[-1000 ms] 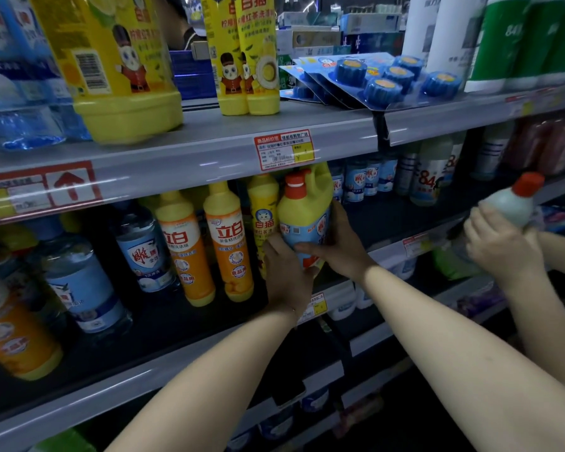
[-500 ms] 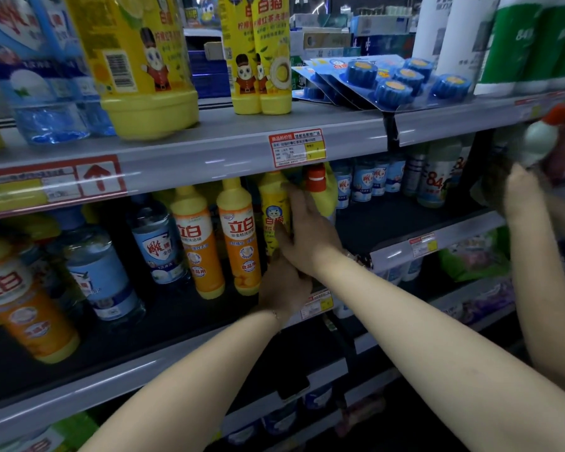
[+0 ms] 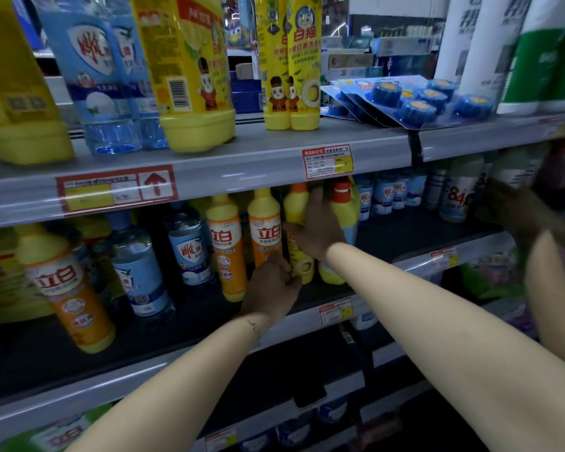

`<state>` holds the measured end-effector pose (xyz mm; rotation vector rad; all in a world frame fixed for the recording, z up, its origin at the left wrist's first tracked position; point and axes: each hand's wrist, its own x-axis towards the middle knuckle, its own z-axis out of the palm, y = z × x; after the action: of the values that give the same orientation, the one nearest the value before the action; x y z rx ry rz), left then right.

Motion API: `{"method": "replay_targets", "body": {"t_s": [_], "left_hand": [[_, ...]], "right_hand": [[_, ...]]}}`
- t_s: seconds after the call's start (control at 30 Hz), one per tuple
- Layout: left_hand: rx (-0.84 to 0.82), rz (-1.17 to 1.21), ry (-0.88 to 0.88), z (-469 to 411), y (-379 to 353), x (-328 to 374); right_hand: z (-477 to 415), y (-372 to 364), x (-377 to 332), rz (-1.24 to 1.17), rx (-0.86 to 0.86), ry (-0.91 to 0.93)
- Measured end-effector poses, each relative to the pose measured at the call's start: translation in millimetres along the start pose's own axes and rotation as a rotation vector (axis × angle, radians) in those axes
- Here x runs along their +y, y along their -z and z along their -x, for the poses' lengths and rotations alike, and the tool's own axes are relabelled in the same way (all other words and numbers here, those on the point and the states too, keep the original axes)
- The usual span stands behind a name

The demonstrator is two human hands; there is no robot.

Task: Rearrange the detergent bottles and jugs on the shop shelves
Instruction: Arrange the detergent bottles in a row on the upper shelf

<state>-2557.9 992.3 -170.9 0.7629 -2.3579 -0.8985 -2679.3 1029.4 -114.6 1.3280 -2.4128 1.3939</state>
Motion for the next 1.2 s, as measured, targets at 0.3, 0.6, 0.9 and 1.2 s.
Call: {"method": "replay_targets", "body": {"t_s": [0.3, 0.6, 0.9, 1.2], "left_hand": [[0.021, 0.165, -0.063, -2.1, 0.2, 11.7], [0.112, 0.441, -0.448, 18.1, 42.3, 66.8], [0.242, 0.436, -0.603, -0.1, 112.9, 153.8], [0.446, 0.104, -0.510, -24.0, 145.9, 134.4]], "right_hand": [[54.1, 32.7, 8.2, 0.024, -0.106, 0.193], [68.2, 119.6, -44.2, -0.207, 0.020, 0.499], [29.1, 171.3, -98.6, -0.307, 0.019, 0.439], [-50.2, 165.3, -153.5, -0.352, 0.323, 0.297]]}}
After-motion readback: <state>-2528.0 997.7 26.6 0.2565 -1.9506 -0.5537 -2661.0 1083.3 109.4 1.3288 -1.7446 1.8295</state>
